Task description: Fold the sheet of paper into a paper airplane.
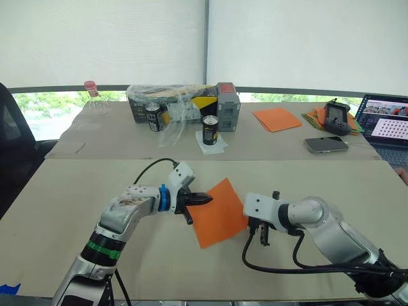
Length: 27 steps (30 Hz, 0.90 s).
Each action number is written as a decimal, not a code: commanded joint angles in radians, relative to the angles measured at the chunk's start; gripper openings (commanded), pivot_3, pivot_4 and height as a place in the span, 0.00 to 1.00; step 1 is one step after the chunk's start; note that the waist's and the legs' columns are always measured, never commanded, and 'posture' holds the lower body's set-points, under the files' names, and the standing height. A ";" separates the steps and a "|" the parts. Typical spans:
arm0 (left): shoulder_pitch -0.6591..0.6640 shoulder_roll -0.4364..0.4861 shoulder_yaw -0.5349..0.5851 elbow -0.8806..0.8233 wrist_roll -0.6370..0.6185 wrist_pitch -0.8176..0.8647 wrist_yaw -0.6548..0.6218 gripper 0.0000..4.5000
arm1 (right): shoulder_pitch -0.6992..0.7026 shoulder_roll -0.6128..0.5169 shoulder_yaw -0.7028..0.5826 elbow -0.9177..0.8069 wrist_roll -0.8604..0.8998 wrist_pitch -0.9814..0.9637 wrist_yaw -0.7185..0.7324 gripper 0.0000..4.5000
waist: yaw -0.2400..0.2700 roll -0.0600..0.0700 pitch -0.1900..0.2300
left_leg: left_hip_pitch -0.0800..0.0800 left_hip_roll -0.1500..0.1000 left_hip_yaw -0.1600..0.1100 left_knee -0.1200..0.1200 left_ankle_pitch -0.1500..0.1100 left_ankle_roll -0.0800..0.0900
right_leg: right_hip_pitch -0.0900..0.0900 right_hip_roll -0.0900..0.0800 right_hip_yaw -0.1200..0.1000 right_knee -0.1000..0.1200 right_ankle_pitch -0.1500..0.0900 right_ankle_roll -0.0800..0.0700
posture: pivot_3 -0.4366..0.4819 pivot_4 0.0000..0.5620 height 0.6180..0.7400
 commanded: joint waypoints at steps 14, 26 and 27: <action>0.012 0.042 -0.003 0.010 0.004 -0.058 -0.058 0.00 | 0.049 -0.079 -0.280 -0.120 0.269 0.242 0.062 0.00 | 0.002 0.000 0.000 | 0.000 0.000 0.000 0.001 0.000 0.000 | 0.000 0.000 0.000 0.000 0.000 0.000 | 0.48 0.27 0.99; 0.021 0.023 -0.012 0.006 0.016 -0.064 -0.046 0.00 | 0.019 -0.040 -0.285 -0.082 0.387 0.262 -0.003 0.00 | 0.002 0.000 0.000 | 0.000 0.000 0.000 0.000 0.000 0.000 | 0.000 0.000 0.000 0.000 0.000 0.000 | 0.48 0.27 0.99; 0.021 0.022 -0.012 0.006 0.016 -0.063 -0.046 0.00 | 0.021 -0.033 -0.278 -0.079 0.394 0.260 -0.009 0.00 | 0.003 0.000 0.000 | 0.000 0.000 0.000 0.001 0.000 0.000 | 0.000 -0.001 0.000 0.000 0.000 0.000 | 0.48 0.27 0.99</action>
